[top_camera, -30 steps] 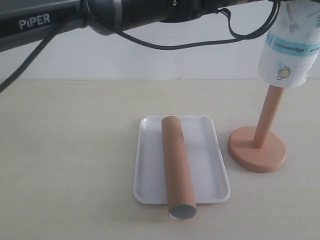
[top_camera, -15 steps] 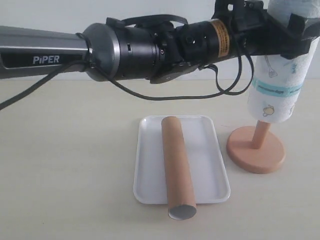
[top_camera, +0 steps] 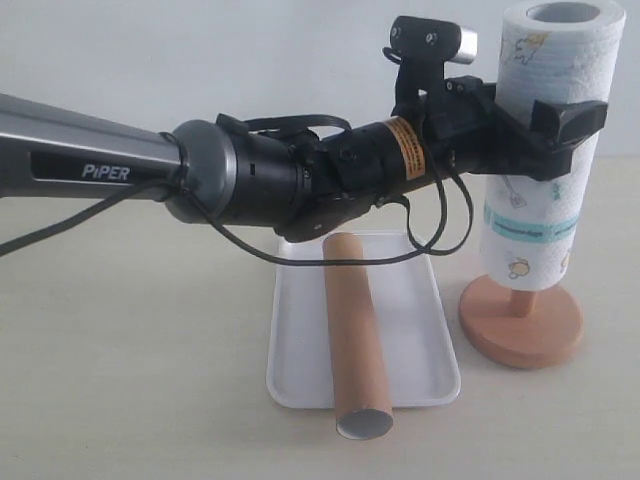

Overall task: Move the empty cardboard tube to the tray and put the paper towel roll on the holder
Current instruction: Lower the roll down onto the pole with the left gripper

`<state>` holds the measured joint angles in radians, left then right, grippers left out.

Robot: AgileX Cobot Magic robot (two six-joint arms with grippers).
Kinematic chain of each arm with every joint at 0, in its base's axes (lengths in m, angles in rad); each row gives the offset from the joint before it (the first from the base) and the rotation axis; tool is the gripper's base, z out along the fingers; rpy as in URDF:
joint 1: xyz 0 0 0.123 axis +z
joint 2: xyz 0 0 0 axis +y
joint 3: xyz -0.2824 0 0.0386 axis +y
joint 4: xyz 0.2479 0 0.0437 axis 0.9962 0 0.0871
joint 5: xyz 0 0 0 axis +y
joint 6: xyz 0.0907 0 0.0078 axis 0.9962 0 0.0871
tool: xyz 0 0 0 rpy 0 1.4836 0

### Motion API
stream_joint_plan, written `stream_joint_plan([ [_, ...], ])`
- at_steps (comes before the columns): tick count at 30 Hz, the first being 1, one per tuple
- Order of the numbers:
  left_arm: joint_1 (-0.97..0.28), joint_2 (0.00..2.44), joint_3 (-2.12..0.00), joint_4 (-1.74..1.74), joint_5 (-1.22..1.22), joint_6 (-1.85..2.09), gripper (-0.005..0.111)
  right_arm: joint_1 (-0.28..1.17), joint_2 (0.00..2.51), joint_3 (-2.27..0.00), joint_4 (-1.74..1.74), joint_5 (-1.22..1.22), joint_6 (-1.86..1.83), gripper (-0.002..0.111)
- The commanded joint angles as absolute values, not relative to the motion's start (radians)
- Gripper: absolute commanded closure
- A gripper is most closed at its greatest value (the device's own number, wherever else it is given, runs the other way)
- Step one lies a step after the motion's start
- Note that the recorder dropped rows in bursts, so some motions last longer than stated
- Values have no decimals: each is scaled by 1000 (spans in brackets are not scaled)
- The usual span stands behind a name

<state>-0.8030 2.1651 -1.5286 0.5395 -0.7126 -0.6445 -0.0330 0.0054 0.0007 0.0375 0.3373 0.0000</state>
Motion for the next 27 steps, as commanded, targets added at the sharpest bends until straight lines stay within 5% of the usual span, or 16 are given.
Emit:
stream_joint_plan([
  [1,-799,2188,-1524,517,-751,-628,103,-38,0,0,38,335,0,108],
  [17,-801,2228,-1532,565,-702,-626,101,-38,0,0,38,335,0,108],
  [27,-801,2228,-1536,589,-684,-642,35,-38,0,0,38,335,0,108],
])
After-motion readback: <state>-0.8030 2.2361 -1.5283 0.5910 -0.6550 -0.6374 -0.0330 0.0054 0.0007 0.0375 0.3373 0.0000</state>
